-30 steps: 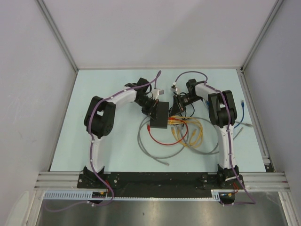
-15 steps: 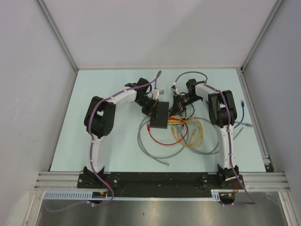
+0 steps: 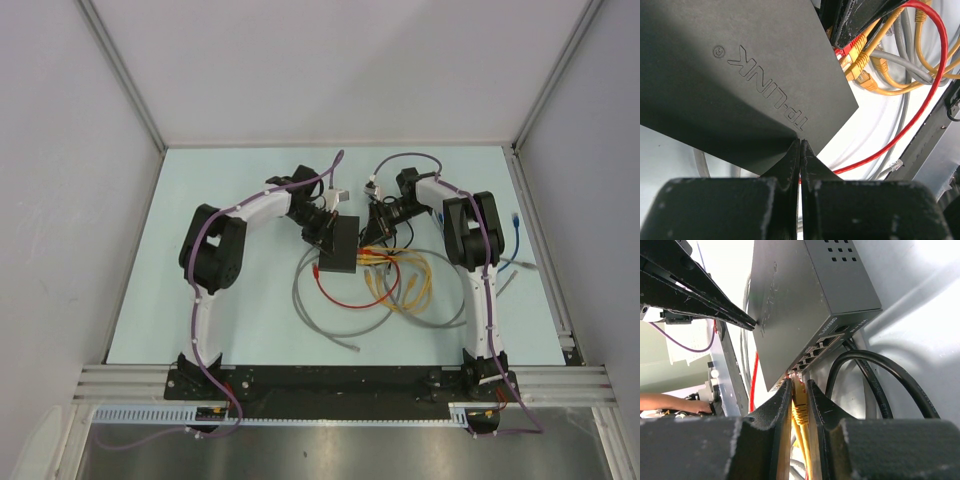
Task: Pull the plug from the switch port
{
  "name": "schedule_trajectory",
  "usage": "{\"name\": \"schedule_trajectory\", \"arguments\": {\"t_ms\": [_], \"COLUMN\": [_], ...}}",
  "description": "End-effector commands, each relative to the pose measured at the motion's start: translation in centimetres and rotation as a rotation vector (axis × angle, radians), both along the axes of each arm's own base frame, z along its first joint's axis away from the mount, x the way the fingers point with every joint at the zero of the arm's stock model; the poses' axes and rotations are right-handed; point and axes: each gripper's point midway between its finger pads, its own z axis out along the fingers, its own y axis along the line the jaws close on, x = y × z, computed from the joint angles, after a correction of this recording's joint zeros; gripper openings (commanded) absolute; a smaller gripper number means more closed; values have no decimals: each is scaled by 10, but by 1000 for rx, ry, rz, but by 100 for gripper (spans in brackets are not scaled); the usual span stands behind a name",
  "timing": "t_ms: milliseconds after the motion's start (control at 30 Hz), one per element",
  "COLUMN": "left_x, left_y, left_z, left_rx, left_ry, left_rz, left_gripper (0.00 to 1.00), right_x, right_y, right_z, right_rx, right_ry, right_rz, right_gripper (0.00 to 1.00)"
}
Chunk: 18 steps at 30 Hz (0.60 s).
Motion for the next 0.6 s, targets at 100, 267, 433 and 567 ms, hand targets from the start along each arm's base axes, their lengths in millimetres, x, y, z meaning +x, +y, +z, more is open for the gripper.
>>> {"name": "schedule_trajectory", "arguments": {"t_ms": [100,267,433,567], "left_x": [8,7,6,6], "left_y": [15,15,15,15], "left_z": [-29,-29,-28,-26], "left_rx": [130,131,132,128], "left_ry": [-61,-63,-68,-67], "left_rz": [-13,-15,-20,-20], "left_gripper": [0,0,0,0], "right_x": [20,22,19,21], "right_y": [-14,-27,-27,-30], "right_z": [22,17,52,105], "right_rx": [-68,-121,68,176], "right_ry": [-73,-78,-86,-184], "right_rz": [-72,-102,-79,-62], "right_gripper": [0,0,0,0]}}
